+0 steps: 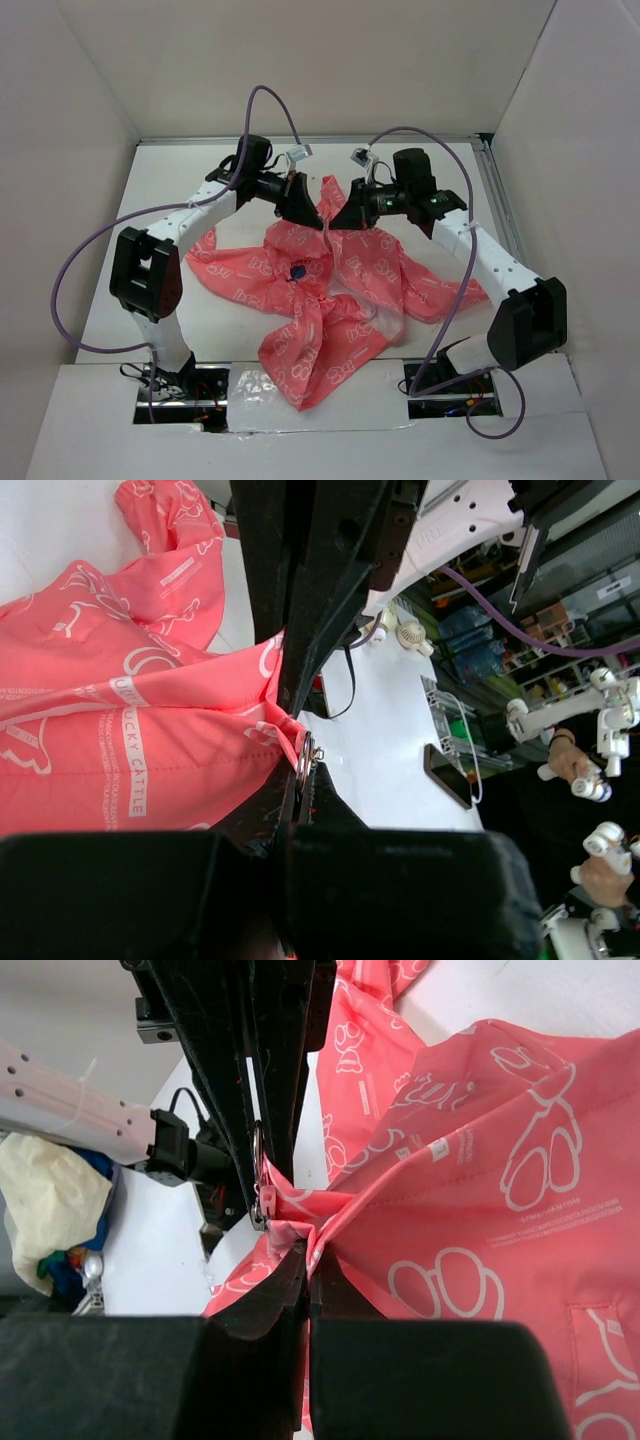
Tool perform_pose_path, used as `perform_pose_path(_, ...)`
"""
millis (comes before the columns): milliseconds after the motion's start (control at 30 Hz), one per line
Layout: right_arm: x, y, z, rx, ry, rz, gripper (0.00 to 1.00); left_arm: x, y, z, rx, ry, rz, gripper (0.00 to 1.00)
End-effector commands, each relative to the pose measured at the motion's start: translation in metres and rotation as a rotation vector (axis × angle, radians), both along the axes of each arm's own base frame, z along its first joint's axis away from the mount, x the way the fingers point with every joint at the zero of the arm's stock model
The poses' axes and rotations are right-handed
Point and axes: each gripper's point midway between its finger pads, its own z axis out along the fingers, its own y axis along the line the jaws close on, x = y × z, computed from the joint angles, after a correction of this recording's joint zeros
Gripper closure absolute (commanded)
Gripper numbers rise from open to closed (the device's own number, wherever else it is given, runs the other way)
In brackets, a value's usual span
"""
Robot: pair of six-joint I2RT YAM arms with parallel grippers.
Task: Zip up the jacket
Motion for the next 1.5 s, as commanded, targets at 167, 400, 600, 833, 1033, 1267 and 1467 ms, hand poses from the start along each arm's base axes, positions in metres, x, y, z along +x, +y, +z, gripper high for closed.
perform_pose_path(167, -0.009, 0.004, 0.024, 0.038, -0.009, -0.012, 1.00, -0.001, -0.009, 0.005, 0.016, -0.025, 0.029, 1.00)
perform_pose_path(400, -0.003, -0.003, 0.024, -0.007, 0.031, -0.027, 1.00, -0.003, -0.006, 0.004, 0.040, -0.082, 0.064, 1.00)
perform_pose_path(600, 0.001, -0.006, 0.024, -0.022, 0.021, -0.057, 1.00, -0.005, -0.006, 0.008, 0.017, -0.079, 0.038, 1.00)
perform_pose_path(833, 0.008, -0.011, 0.019, -0.033, 0.070, -0.081, 1.00, -0.009, -0.005, 0.008, 0.000, -0.113, 0.032, 1.00)
perform_pose_path(1033, -0.002, -0.006, 0.017, -0.017, 0.136, -0.005, 1.00, -0.011, -0.005, 0.011, -0.022, -0.164, 0.039, 1.00)
perform_pose_path(1267, 0.001, -0.010, 0.010, -0.017, 0.200, -0.048, 1.00, -0.004, -0.006, 0.019, -0.027, -0.219, 0.088, 1.00)
perform_pose_path(1467, 0.002, -0.005, 0.033, 0.107, 0.267, -0.034, 1.00, -0.001, -0.008, 0.012, -0.001, -0.205, 0.113, 1.00)
